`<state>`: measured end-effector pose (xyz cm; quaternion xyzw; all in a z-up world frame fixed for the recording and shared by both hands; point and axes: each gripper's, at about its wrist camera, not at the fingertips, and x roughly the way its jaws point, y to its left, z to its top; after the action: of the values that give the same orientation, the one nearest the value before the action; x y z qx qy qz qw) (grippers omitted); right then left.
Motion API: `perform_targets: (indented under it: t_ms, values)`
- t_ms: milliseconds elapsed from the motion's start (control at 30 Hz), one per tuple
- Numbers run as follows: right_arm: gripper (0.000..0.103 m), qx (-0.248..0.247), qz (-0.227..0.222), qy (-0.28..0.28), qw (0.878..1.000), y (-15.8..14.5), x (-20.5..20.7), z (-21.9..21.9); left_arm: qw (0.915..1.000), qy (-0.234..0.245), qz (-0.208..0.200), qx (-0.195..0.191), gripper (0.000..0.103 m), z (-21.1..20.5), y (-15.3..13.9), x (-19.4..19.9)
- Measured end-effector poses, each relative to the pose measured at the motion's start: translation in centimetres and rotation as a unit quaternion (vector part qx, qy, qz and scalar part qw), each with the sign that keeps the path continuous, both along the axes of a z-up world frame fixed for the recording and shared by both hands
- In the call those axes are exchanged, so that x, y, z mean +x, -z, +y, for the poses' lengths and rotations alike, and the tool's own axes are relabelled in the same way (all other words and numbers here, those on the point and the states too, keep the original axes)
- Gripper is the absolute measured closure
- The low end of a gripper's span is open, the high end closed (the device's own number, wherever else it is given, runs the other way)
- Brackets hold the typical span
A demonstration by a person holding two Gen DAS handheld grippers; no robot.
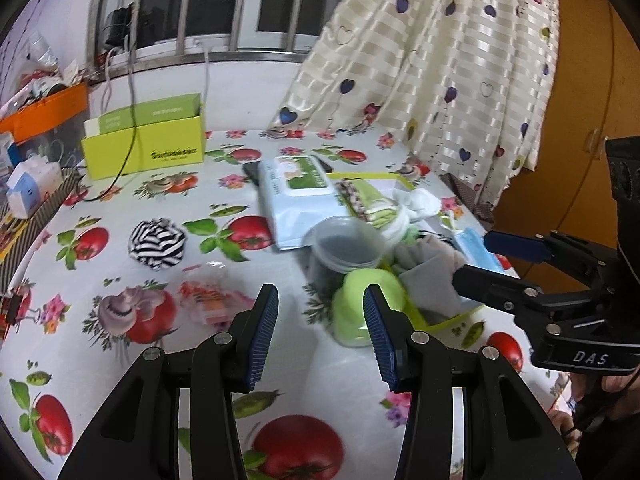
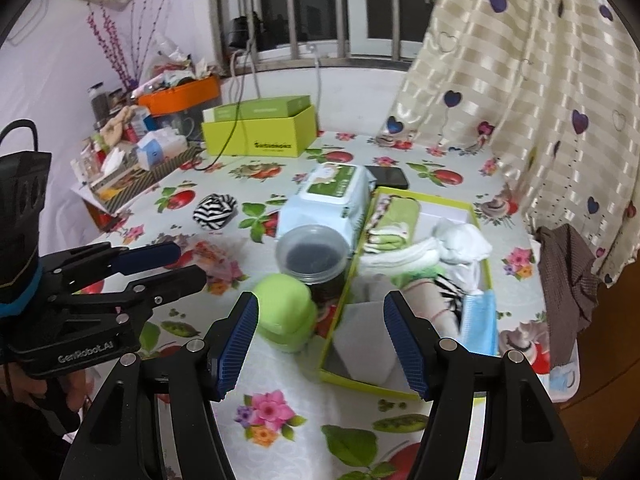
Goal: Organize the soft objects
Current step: 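Withdraw both grippers from the box back over the table, then grasp the clear plastic bag with the left gripper while the right grasps the striped sock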
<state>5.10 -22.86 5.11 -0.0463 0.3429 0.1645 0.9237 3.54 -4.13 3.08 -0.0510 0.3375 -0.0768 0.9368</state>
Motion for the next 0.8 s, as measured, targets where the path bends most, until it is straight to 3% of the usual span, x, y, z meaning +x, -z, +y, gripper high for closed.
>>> perform_targets:
  t_ms: [467,800]
  values:
    - [0.038,-0.013,0.010,-0.046,0.999,0.6,1.9,4.4,0.9954,-0.092,0.025,-0.010,0.057,8.5,2.9,1.6]
    - [0.038,-0.023,0.017,-0.058,0.998,1.2,3.9,6.1,0.9944,-0.067,0.074,-0.034,0.057,8.4,6.4,6.0]
